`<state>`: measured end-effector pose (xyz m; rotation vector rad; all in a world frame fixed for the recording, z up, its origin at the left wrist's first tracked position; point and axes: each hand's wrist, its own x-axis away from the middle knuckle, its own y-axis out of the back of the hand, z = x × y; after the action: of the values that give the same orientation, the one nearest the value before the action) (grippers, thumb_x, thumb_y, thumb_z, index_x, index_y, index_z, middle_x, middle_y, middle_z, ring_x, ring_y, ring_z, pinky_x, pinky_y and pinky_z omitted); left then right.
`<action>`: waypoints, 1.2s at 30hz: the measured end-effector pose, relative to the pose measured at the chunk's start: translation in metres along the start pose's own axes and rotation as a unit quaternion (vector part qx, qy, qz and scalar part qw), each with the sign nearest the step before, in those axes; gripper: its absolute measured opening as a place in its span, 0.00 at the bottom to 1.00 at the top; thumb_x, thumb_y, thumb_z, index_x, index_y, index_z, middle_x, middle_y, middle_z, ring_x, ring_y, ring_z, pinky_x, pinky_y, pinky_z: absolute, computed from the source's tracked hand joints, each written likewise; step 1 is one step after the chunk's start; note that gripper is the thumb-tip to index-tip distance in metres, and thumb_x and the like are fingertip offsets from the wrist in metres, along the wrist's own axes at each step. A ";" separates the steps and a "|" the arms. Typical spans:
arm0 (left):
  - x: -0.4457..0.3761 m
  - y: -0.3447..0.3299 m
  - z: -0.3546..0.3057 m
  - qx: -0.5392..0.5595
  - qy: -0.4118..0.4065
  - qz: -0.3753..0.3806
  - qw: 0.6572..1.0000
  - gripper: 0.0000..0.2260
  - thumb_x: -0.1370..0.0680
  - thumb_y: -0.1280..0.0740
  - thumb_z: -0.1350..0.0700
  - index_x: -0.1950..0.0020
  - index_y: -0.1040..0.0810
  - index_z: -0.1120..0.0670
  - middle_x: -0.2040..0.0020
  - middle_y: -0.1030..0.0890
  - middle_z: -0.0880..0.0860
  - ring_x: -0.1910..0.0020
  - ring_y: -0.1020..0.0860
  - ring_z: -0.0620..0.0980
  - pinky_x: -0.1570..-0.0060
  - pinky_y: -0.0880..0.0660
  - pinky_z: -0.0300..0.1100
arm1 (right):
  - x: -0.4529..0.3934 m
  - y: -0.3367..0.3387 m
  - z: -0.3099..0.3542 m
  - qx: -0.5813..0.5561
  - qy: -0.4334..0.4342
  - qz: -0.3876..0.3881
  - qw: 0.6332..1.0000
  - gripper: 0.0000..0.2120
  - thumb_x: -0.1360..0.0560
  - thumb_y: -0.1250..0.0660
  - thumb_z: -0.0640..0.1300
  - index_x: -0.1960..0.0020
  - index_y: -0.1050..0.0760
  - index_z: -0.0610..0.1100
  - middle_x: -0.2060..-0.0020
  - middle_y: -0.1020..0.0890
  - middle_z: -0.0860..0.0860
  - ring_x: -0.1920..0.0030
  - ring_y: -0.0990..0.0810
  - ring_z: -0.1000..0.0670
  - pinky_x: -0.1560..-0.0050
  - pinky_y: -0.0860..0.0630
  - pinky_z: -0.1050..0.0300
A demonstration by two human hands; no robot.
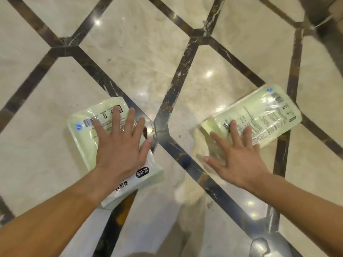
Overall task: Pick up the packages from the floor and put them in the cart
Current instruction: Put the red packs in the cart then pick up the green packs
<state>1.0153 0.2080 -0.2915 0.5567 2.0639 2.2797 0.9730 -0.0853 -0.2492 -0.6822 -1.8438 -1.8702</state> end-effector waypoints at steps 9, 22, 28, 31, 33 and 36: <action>-0.001 0.015 0.015 0.109 0.009 -0.096 0.989 0.30 0.16 0.51 0.41 0.22 0.30 0.57 0.21 0.33 0.62 0.22 0.38 0.66 0.28 0.40 0.71 | 0.008 -0.017 0.007 -0.091 0.312 -0.240 0.915 0.23 0.18 0.40 0.59 0.27 0.25 0.49 0.28 0.23 0.51 0.28 0.25 0.46 0.36 0.22 0.42; 0.019 0.001 0.037 0.518 0.332 -0.026 0.788 0.36 0.29 0.28 0.31 0.29 0.36 0.47 0.45 0.20 0.46 0.50 0.18 0.48 0.59 0.22 0.44 | -0.068 0.027 0.042 -0.452 -0.030 -0.039 0.891 0.34 0.32 0.20 0.60 0.34 0.33 0.54 0.54 0.20 0.61 0.59 0.21 0.61 0.67 0.30 0.68; 0.018 0.005 0.026 0.508 0.313 -0.102 0.796 0.31 0.27 0.25 0.37 0.31 0.32 0.46 0.40 0.24 0.47 0.44 0.24 0.48 0.49 0.26 0.48 | -0.062 0.013 0.054 -0.448 0.003 -0.095 0.889 0.33 0.31 0.22 0.63 0.33 0.30 0.52 0.49 0.17 0.57 0.49 0.16 0.51 0.49 0.18 0.49; 0.017 0.012 0.025 0.500 0.311 -0.112 0.800 0.30 0.27 0.26 0.38 0.30 0.32 0.47 0.40 0.26 0.47 0.45 0.26 0.47 0.48 0.28 0.47 | -0.060 0.011 0.056 -0.452 0.018 -0.121 0.884 0.31 0.30 0.22 0.61 0.33 0.29 0.50 0.49 0.17 0.58 0.51 0.16 0.55 0.51 0.18 0.50; 0.017 0.020 0.025 0.488 0.318 -0.100 0.807 0.30 0.26 0.26 0.38 0.30 0.32 0.48 0.41 0.27 0.48 0.47 0.28 0.47 0.48 0.30 0.47 | -0.058 0.016 0.057 -0.451 0.016 -0.121 0.884 0.34 0.31 0.23 0.64 0.31 0.29 0.52 0.48 0.16 0.57 0.51 0.15 0.53 0.49 0.17 0.45; 0.024 0.045 0.025 0.455 0.324 -0.074 0.826 0.30 0.26 0.27 0.38 0.29 0.31 0.49 0.42 0.28 0.52 0.49 0.27 0.50 0.49 0.28 0.48 | -0.046 0.032 0.053 -0.413 0.002 -0.107 0.904 0.48 0.34 0.25 0.69 0.21 0.39 0.57 0.39 0.19 0.50 0.43 0.17 0.45 0.43 0.18 0.40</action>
<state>1.0100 0.2326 -0.2407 -0.5008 3.3215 1.3348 1.0311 -0.0349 -0.2524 -0.7377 -1.0808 -2.8126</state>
